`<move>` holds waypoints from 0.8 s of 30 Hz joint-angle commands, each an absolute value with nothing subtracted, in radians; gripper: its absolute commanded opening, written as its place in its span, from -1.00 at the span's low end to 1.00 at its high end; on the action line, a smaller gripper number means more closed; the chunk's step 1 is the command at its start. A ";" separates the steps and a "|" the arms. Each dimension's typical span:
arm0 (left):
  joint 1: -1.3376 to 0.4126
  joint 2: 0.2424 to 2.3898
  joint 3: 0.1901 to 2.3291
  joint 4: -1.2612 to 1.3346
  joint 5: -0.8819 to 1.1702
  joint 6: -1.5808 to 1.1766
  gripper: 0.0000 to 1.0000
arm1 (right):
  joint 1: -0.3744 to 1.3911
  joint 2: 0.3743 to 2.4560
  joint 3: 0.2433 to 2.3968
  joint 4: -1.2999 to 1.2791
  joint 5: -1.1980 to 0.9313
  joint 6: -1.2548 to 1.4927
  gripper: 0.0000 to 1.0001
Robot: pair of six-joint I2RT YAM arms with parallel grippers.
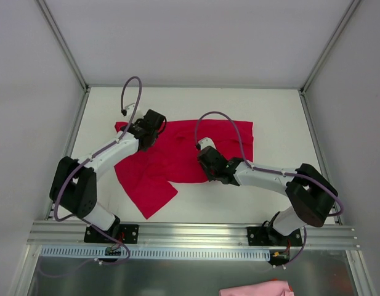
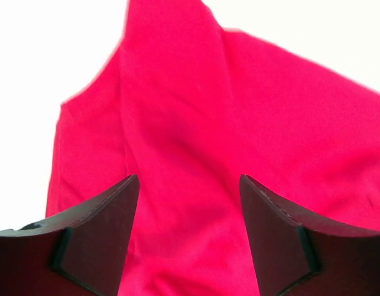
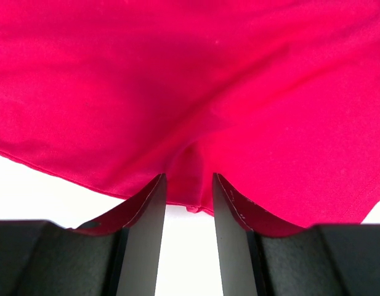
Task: Fold and stack the t-shirts
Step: Fold the flattened tshirt in 1/3 of the way
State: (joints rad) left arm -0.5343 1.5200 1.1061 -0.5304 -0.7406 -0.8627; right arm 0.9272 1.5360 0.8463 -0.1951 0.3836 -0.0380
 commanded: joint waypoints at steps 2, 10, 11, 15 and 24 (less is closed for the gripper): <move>-0.427 1.641 1.195 -0.459 -0.669 -0.749 0.24 | 0.933 1.491 0.856 -0.204 0.417 -0.041 -0.21; -0.376 1.857 1.379 -0.489 -0.652 -0.713 0.07 | 0.934 1.483 0.851 -0.210 0.436 -0.041 -0.21; -0.376 1.870 1.390 -0.494 -0.660 -0.709 0.10 | 0.933 1.483 0.850 -0.210 0.436 -0.043 -0.21; -0.347 1.917 1.430 -0.486 -0.646 -0.686 0.13 | 0.933 1.485 0.850 -0.206 0.439 -0.048 -0.21; -0.302 2.025 1.551 -0.525 -0.565 -0.666 0.16 | 0.933 1.457 0.836 -0.210 0.449 -0.048 -0.21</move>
State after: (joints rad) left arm -0.3126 2.0037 1.5036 -0.4942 -0.6128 -0.6910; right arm 0.9272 1.5215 0.8448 -0.1997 0.4156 -0.0422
